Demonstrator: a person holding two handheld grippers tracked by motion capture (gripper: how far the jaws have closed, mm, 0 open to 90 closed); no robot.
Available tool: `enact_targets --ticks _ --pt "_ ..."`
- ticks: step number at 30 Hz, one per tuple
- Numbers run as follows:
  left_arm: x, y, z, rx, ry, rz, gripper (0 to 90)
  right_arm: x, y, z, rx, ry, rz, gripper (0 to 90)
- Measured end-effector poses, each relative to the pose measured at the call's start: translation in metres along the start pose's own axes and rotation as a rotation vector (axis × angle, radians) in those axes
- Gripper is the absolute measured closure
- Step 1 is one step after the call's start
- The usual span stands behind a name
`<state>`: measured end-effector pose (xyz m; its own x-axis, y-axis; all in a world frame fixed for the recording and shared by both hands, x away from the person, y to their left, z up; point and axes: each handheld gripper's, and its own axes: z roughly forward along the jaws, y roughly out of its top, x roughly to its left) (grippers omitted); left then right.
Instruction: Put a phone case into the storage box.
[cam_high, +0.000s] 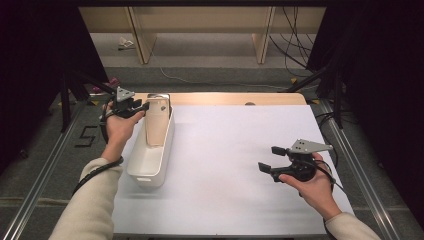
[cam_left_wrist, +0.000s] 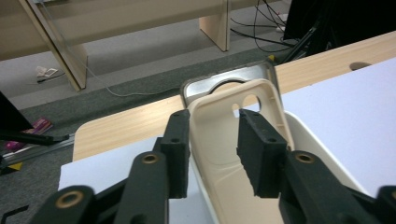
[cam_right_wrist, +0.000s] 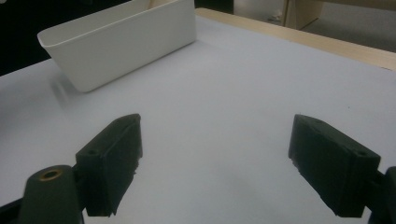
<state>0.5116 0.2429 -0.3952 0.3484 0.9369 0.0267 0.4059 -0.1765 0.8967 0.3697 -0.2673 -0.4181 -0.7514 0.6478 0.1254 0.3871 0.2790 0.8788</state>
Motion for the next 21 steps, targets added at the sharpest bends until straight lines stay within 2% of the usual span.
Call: enact_targets --ticks 2,5,7,13,18,21 --pt "-0.002 0.001 -0.004 -0.006 0.004 -0.004 57.7 0.000 0.000 0.000 0.001 0.000 0.000 18.4" --pt "-0.005 0.001 -0.010 -0.003 -0.017 -0.037 49.4 0.000 0.000 0.000 -0.001 -0.003 0.003 18.4" --pt "-0.008 0.000 -0.015 0.004 -0.027 -0.038 43.6 -0.001 0.000 0.000 -0.001 -0.005 0.004 18.4" --pt "-0.018 0.001 -0.033 -0.018 -0.044 -0.058 26.8 -0.001 0.000 0.000 -0.002 -0.006 0.004 18.4" --pt "-0.027 0.000 -0.047 -0.028 -0.069 -0.059 16.8 -0.002 0.000 0.000 -0.001 -0.007 0.008 18.4" --pt "-0.029 -0.002 -0.052 -0.028 -0.078 -0.065 14.9 -0.002 0.000 0.000 0.000 -0.008 0.008 18.4"
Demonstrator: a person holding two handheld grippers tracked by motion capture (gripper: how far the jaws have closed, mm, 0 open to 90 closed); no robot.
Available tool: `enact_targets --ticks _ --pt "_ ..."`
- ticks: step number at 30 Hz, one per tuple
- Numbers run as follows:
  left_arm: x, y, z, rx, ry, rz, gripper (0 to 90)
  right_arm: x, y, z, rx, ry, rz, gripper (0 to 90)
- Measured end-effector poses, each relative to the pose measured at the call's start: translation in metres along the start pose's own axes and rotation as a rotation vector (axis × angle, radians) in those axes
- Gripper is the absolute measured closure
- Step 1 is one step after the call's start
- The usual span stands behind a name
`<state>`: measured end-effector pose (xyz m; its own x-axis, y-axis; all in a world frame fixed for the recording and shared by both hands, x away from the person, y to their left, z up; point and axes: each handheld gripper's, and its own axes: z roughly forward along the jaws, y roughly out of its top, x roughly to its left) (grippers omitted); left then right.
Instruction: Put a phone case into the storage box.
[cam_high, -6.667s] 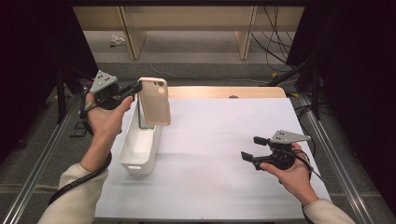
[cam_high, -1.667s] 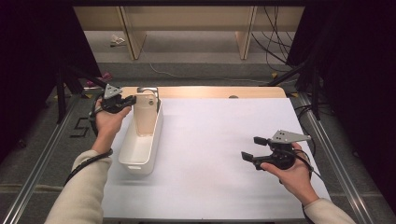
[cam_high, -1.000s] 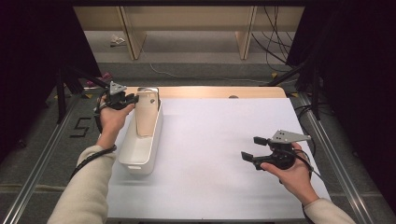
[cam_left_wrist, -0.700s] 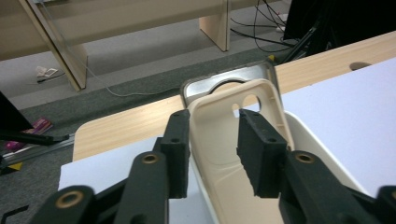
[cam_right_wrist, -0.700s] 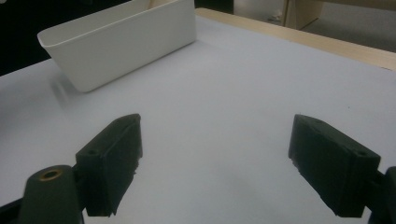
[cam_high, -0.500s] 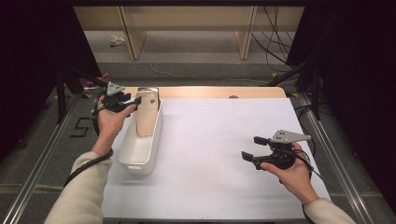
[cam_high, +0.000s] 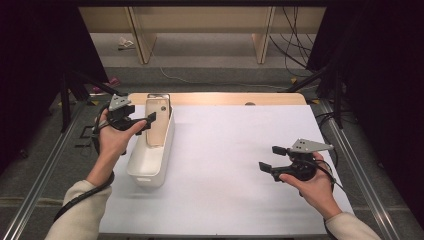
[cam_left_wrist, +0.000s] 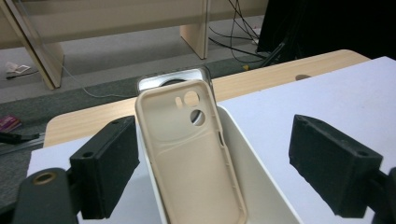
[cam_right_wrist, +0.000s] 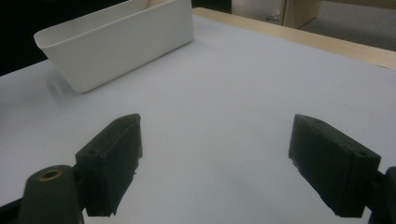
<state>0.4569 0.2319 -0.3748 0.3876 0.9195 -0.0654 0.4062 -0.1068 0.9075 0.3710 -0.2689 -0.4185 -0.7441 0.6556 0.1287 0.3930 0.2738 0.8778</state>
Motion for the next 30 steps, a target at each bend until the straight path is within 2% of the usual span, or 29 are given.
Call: enact_targets --ticks 9,15,19,30 --pt "-0.010 -0.009 -0.014 0.006 -0.039 0.024 7.5 -0.001 0.000 -0.001 0.001 0.001 0.003 18.4" --pt "-0.026 -0.014 -0.027 -0.008 -0.091 0.046 5.4 -0.001 0.000 -0.001 0.002 0.003 0.003 18.4" --pt "-0.036 -0.022 -0.034 -0.017 -0.129 0.044 5.2 -0.001 0.000 -0.001 0.002 0.004 0.005 18.4" --pt "-0.057 -0.037 -0.042 -0.029 -0.169 0.088 4.8 -0.002 0.000 -0.001 0.001 0.004 0.002 18.4"
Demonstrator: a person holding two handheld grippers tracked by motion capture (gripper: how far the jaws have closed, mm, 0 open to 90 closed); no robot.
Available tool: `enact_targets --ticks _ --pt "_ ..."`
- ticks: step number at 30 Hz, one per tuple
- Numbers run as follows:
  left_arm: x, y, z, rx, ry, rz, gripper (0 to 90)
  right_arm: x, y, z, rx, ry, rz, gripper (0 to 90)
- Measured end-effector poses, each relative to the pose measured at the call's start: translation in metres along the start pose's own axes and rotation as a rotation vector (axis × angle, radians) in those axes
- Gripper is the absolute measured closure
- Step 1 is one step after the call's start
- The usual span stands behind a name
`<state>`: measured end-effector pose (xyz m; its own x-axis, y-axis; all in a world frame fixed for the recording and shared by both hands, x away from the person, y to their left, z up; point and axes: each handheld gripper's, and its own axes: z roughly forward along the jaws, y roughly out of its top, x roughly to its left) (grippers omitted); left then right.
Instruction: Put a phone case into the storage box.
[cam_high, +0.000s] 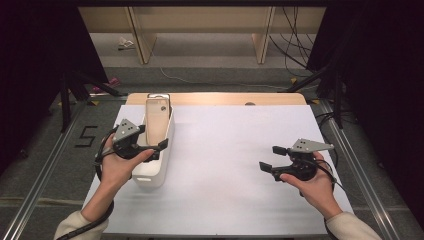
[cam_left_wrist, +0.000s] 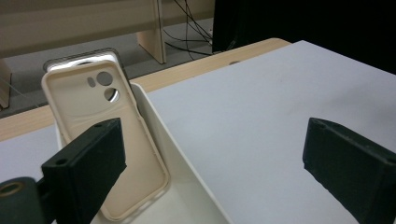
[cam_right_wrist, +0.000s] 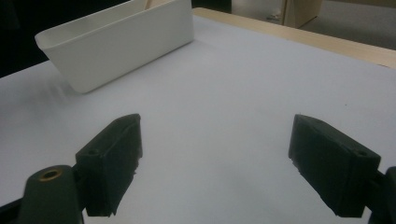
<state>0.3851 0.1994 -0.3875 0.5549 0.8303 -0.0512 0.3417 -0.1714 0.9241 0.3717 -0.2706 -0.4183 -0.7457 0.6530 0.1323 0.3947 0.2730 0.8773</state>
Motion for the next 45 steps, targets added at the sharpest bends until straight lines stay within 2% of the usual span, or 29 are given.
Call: enact_targets --ticks 13,20,31,45 --pt "-0.024 -0.013 -0.006 -0.015 -0.050 0.039 4.6 0.001 0.000 0.000 0.005 0.006 -0.003 18.4" --pt "-0.032 -0.021 -0.010 -0.021 -0.071 0.058 4.8 0.001 0.000 0.000 0.005 0.009 -0.004 18.4" --pt "-0.037 -0.031 -0.013 -0.025 -0.089 0.096 4.9 0.001 -0.002 -0.005 0.007 0.007 -0.007 18.4" --pt "-0.039 -0.040 -0.017 -0.017 -0.089 0.129 4.8 -0.001 -0.008 -0.015 0.010 -0.002 -0.004 18.4"
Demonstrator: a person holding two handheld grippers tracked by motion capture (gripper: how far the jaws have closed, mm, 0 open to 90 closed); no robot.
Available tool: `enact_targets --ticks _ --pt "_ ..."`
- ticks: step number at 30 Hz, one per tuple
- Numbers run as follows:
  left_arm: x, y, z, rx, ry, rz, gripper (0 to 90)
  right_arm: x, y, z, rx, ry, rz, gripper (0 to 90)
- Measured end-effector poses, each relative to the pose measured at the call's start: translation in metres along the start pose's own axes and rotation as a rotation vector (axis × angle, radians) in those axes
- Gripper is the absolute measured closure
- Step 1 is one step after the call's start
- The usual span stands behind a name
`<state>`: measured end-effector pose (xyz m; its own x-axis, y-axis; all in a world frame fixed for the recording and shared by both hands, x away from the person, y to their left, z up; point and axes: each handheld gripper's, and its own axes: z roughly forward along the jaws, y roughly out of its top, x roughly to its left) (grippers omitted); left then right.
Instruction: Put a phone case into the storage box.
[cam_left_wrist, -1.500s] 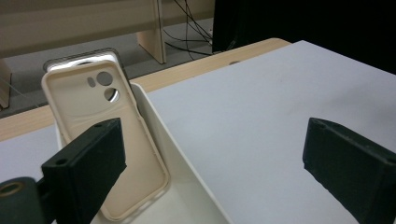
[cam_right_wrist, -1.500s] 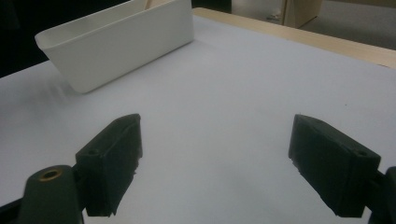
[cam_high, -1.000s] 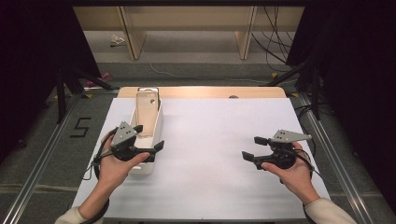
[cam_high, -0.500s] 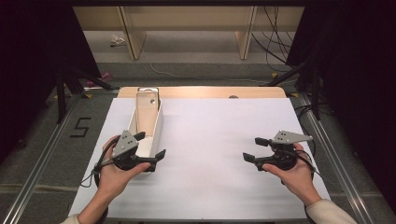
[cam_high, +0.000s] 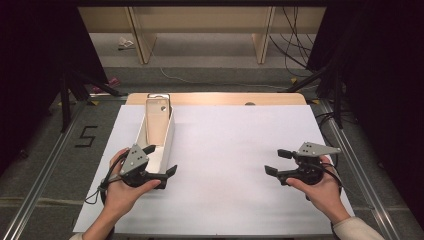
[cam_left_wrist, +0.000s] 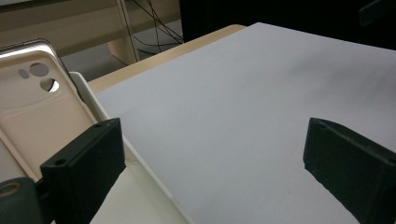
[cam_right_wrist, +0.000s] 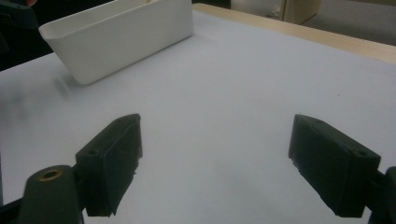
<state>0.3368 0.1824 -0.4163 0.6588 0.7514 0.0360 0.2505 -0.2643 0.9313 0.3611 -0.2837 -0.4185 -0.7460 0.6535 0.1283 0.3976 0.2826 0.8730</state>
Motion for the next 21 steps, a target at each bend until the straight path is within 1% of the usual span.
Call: enact_targets --ticks 5,14,21 --pt "0.0000 -0.0017 -0.0005 0.002 0.001 0.007 4.8 0.0003 -0.0020 -0.0023 0.002 0.001 0.000 18.4" --pt "-0.0006 -0.0062 -0.0011 0.008 -0.001 0.005 4.8 0.0004 -0.0048 -0.0061 0.011 -0.001 0.000 18.4" --pt "-0.0017 -0.0082 -0.0015 0.011 0.006 0.019 4.7 0.0010 -0.0076 -0.0085 0.012 0.002 0.000 18.4"
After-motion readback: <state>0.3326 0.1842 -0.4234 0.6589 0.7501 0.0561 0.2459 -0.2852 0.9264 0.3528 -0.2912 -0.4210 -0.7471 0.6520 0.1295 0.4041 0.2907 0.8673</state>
